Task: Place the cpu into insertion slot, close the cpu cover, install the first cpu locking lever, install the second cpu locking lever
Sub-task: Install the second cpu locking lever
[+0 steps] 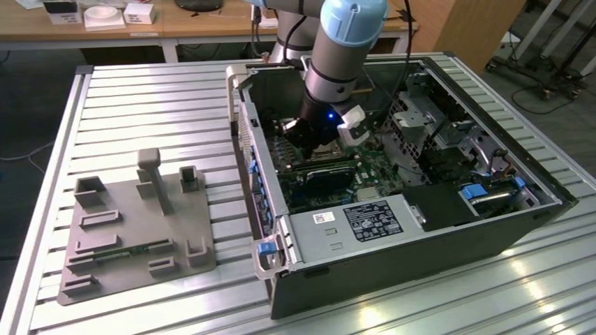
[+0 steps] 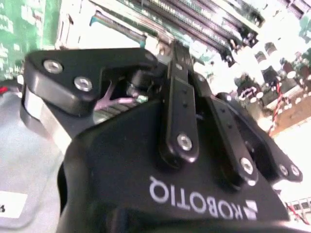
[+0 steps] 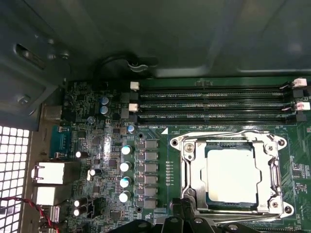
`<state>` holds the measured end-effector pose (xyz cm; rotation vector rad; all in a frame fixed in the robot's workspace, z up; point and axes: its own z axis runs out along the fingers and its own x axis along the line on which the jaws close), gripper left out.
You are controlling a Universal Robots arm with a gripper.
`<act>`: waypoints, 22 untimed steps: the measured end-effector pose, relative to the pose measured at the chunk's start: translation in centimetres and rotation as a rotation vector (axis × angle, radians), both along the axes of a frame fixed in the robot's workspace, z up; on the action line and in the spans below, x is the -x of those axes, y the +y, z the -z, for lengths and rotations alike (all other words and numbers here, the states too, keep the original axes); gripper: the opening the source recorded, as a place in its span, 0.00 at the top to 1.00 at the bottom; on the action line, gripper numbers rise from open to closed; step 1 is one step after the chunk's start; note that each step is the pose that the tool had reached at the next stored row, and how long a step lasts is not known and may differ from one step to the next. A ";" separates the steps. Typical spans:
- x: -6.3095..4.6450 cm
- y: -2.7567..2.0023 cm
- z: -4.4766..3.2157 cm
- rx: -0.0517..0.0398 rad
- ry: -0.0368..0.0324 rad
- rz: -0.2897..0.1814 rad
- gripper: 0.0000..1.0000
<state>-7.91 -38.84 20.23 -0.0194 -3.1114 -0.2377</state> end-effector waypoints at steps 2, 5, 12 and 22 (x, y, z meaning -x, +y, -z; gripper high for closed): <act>0.0 -0.21 0.02 -0.0020 0.0000 0.000 0.90; 0.0 -0.37 0.13 -0.0094 0.0001 -0.001 0.90; 0.0 -0.39 0.40 -0.0432 -0.0004 -0.004 0.90; 0.0 -0.42 -0.42 -0.0558 0.0000 -0.006 0.90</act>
